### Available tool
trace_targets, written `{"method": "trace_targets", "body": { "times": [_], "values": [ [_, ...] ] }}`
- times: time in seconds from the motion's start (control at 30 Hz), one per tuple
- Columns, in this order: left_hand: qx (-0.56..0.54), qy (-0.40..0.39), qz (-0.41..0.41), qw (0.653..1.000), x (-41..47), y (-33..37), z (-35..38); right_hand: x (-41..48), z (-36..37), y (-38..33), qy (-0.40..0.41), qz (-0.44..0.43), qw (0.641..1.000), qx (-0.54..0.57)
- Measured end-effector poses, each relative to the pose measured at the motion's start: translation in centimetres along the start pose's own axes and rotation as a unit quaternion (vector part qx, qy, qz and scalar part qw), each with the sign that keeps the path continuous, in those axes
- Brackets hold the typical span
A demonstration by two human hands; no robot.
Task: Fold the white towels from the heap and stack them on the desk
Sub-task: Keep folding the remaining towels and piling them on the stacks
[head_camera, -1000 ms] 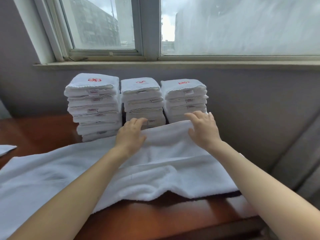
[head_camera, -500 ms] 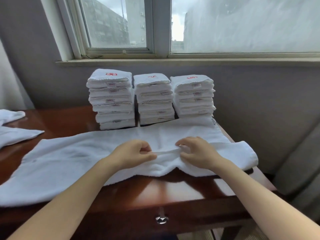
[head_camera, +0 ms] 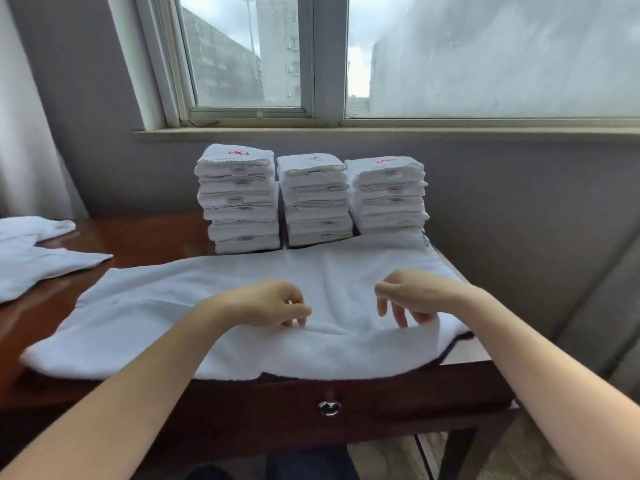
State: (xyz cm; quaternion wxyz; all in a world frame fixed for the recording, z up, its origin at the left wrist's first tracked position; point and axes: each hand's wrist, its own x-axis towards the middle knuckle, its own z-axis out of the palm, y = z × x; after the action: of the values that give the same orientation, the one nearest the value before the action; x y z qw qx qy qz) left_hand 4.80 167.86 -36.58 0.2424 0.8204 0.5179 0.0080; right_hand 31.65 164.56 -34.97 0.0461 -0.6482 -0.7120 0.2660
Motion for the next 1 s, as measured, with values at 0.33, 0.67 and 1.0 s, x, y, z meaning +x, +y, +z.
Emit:
{"method": "trace_targets", "body": {
  "times": [0.33,0.67,1.0],
  "values": [
    [0.108,0.116,0.039,0.987,5.2,2.2,1.9,1.9,0.2,3.0,0.136,0.102,0.951,-0.259],
    [0.101,0.156,0.073,0.98,12.9,4.1,2.4,7.1,-2.4,5.3,0.208,0.099,0.94,-0.253],
    [0.087,0.202,0.051,0.974,19.8,3.0,1.6,14.4,-3.8,7.8,0.244,-0.039,0.956,-0.155]
  ]
}}
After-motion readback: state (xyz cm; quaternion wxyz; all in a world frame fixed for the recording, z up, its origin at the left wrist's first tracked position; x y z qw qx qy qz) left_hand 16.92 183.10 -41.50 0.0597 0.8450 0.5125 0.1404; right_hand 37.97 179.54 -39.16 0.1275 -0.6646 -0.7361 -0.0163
